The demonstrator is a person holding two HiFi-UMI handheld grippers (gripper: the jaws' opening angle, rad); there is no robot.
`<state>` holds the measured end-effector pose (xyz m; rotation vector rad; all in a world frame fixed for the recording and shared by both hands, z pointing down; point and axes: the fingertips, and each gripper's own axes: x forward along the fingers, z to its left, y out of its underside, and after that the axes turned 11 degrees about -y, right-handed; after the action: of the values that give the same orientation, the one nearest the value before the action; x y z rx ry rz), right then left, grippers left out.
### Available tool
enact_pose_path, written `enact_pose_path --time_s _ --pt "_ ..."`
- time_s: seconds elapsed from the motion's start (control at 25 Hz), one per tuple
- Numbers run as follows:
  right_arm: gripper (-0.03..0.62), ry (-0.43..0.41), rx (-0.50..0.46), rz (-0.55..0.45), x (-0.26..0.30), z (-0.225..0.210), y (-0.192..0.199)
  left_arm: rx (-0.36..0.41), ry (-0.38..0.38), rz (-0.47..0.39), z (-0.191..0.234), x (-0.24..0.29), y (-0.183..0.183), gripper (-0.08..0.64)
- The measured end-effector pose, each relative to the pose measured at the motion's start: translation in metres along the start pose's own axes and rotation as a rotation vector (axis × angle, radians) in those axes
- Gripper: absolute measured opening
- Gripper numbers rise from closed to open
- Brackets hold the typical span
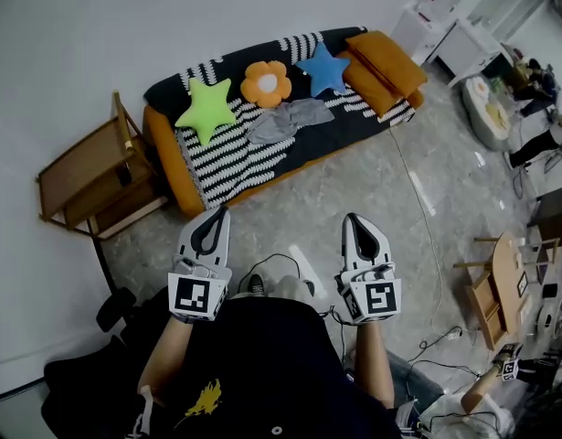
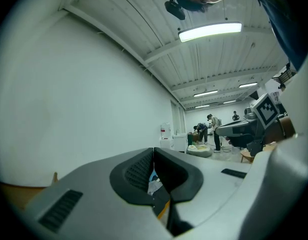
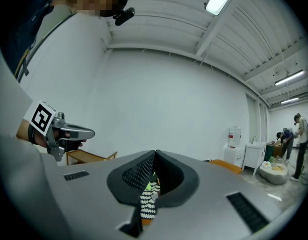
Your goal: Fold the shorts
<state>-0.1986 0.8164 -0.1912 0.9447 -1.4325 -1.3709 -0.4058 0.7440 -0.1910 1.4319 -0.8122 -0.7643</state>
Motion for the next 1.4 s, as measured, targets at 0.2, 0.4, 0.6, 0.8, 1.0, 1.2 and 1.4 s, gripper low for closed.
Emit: enact_pose_path --time_s 0.2,0.4,0.6,0.8,1.0,1.2,1.4 --pt "0.017 0.024 -0.001 0.036 -0.002 -0.007 0.005 0.008 -0.008 0.001 0.001 0.0 -0.001 0.027" --pt "0.03 0.06 -0.006 0.044 -0.007 -0.017 0.004 -0.002 -0.01 -0.002 0.004 0.001 -0.003 0.083" --pt "0.094 0.101 0.004 0.054 -0.014 -0.025 0.006 0.046 -0.023 0.063 0.009 0.002 0.006 0.237" --pt "0.247 0.131 0.076 0.023 -0.018 -0.029 0.009 0.056 -0.016 0.113 0.014 0.0 0.018 0.356" --pt "0.569 0.159 0.121 0.025 -0.015 -0.036 0.015 0.078 0.034 0.146 0.006 0.002 0.025 0.442" --pt "0.598 0.167 0.117 0.035 -0.013 -0.027 0.017 0.065 0.108 0.176 -0.005 0.002 0.032 0.504" --pt "0.598 0.184 0.102 0.08 -0.015 -0.026 0.025 0.085 0.114 0.203 -0.005 0.008 0.041 0.509"
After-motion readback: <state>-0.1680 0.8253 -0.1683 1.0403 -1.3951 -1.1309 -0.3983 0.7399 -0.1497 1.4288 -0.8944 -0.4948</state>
